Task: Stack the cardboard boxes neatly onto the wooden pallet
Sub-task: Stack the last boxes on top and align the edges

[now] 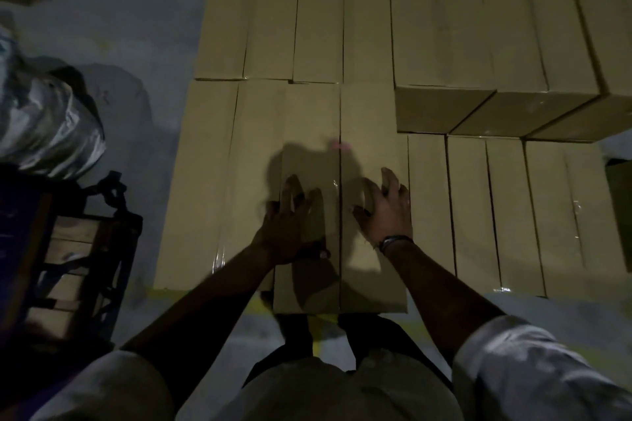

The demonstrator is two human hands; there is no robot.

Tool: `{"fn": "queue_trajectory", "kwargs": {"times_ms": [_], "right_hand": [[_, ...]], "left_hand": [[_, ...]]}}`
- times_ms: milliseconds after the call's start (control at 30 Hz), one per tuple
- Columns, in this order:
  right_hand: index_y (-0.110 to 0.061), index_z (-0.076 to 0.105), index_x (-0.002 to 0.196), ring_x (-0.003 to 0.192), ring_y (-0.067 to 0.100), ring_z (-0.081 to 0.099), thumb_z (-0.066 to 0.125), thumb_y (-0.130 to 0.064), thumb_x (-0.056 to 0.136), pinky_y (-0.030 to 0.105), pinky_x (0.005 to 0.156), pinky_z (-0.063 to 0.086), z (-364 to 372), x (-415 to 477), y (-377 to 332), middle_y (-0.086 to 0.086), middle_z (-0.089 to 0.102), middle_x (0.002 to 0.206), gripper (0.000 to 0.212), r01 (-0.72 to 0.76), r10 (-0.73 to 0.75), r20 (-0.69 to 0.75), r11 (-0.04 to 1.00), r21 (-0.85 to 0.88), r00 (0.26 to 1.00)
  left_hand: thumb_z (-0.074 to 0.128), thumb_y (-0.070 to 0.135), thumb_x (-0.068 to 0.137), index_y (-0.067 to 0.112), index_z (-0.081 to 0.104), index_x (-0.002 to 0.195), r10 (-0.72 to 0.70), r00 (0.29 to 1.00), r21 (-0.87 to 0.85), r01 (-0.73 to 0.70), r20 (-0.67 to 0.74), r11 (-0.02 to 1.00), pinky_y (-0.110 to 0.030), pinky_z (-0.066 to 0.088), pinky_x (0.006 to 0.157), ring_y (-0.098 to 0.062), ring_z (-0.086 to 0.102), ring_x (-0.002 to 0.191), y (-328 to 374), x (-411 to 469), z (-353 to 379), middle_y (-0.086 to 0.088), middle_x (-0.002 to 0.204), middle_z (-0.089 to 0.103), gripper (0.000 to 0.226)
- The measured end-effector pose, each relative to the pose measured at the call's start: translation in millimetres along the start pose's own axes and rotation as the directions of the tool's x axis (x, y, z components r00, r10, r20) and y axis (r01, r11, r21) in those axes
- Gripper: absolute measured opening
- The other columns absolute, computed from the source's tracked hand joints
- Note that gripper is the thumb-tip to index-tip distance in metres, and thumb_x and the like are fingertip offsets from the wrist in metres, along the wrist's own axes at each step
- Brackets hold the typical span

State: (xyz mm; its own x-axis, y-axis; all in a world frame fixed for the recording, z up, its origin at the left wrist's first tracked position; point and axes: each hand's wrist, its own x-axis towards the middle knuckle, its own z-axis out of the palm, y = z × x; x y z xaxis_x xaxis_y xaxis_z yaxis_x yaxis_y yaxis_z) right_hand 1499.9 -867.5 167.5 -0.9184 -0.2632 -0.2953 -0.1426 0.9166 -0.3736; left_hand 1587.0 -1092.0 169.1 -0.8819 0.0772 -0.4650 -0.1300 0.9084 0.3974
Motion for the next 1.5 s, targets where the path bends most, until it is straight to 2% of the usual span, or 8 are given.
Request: {"fn": "queue_trajectory", "kwargs": {"times_ms": [367, 500, 600, 800, 900, 1067, 1233, 1500], "right_hand": [[-0.031, 0.042, 0.146, 0.144, 0.038, 0.019, 0.070, -0.045, 0.087, 0.054, 0.110, 0.039, 14.2, 19.3, 10.4, 0.000, 0.004, 0.163, 0.067, -0.053, 0.053, 0.019, 0.997, 0.047, 0.998], [-0.027, 0.043, 0.146, 0.142, 0.037, 0.021, 0.071, -0.036, 0.087, 0.055, 0.107, 0.042, 19.8, 25.9, 11.7, 0.001, 0.003, 0.163, 0.066, -0.088, 0.084, 0.056, 0.993, 0.077, 0.995], [-0.024, 0.042, 0.146, 0.139, 0.040, 0.022, 0.072, -0.031, 0.086, 0.056, 0.104, 0.045, 23.7, 29.4, 9.2, 0.003, 0.000, 0.163, 0.067, -0.110, 0.106, 0.075, 0.993, 0.053, 0.992], [-0.026, 0.030, 0.152, 0.144, 0.044, 0.015, 0.071, -0.035, 0.088, 0.057, 0.108, 0.042, 14.9, 26.5, 8.3, 0.004, -0.007, 0.164, 0.077, -0.110, 0.112, 0.165, 0.994, -0.022, 0.980], [-0.027, 0.022, 0.155, 0.148, 0.046, 0.004, 0.070, -0.038, 0.088, 0.061, 0.111, 0.036, 11.6, 14.4, 4.6, 0.004, -0.013, 0.165, 0.083, -0.100, 0.114, 0.230, 0.993, -0.069, 0.966], [-0.026, 0.016, 0.158, 0.148, 0.048, -0.004, 0.067, -0.048, 0.088, 0.064, 0.110, 0.035, 19.7, -33.8, 3.7, 0.006, -0.015, 0.165, 0.089, -0.092, 0.124, 0.290, 0.988, -0.121, 0.949], [-0.028, 0.007, 0.159, 0.148, 0.048, -0.007, 0.066, -0.055, 0.087, 0.063, 0.109, 0.034, 34.5, -96.1, 7.3, 0.003, -0.023, 0.164, 0.098, -0.074, 0.115, 0.312, 0.987, -0.140, 0.943], [-0.031, 0.000, 0.160, 0.150, 0.044, 0.000, 0.072, -0.050, 0.085, 0.059, 0.108, 0.040, 48.4, -154.9, 18.0, 0.002, -0.028, 0.162, 0.106, -0.070, 0.118, 0.337, 0.986, -0.153, 0.934]], "left_hand": [[0.064, 0.087, 0.066, 0.031, -0.007, 0.161, 0.013, 0.999, 0.135, -0.006, -0.046, 0.991, -0.054, 0.037, 0.104, -0.048, 0.032, 0.121, -8.3, 22.1, 5.8, -0.020, 0.162, -0.027, 0.131], [0.039, 0.094, 0.071, 0.024, -0.019, 0.158, 0.031, 1.000, 0.260, -0.029, -0.003, 0.965, -0.057, 0.027, 0.110, -0.054, 0.022, 0.138, -29.6, 38.9, 20.8, -0.026, 0.166, -0.008, 0.126], [0.020, 0.088, 0.072, 0.014, -0.005, 0.161, 0.082, 0.995, 0.304, -0.095, 0.057, 0.948, -0.063, 0.027, 0.109, -0.059, 0.009, 0.146, -39.3, 49.8, 26.5, -0.024, 0.167, 0.006, 0.118], [0.059, 0.071, 0.082, 0.018, 0.014, 0.162, 0.104, 0.994, 0.339, -0.109, 0.032, 0.934, -0.065, 0.031, 0.110, -0.055, 0.011, 0.148, -30.8, 38.6, 18.9, -0.020, 0.168, 0.007, 0.106], [0.055, 0.061, 0.086, 0.008, 0.033, 0.155, 0.124, 0.992, 0.235, -0.121, 0.002, 0.964, -0.069, 0.037, 0.106, -0.059, 0.030, 0.141, -17.9, 27.0, 6.2, -0.023, 0.158, 0.035, 0.090], [0.045, 0.079, 0.077, 0.035, -0.004, 0.157, 0.161, 0.979, 0.177, -0.182, 0.127, 0.967, -0.068, 0.023, 0.114, -0.053, 0.006, 0.150, -30.4, 0.8, 28.6, -0.018, 0.168, 0.006, 0.103], [0.061, 0.065, 0.086, 0.032, 0.017, 0.161, 0.147, 0.988, 0.161, -0.154, 0.056, 0.975, -0.068, 0.023, 0.114, -0.055, 0.002, 0.148, -27.8, -62.8, 58.3, -0.017, 0.168, -0.008, 0.092], [0.070, 0.054, 0.085, 0.028, 0.005, 0.163, 0.100, 0.995, 0.213, -0.101, 0.015, 0.972, -0.061, 0.037, 0.111, -0.049, -0.002, 0.152, -36.3, -103.6, 74.0, -0.022, 0.166, -0.013, 0.105]]}}
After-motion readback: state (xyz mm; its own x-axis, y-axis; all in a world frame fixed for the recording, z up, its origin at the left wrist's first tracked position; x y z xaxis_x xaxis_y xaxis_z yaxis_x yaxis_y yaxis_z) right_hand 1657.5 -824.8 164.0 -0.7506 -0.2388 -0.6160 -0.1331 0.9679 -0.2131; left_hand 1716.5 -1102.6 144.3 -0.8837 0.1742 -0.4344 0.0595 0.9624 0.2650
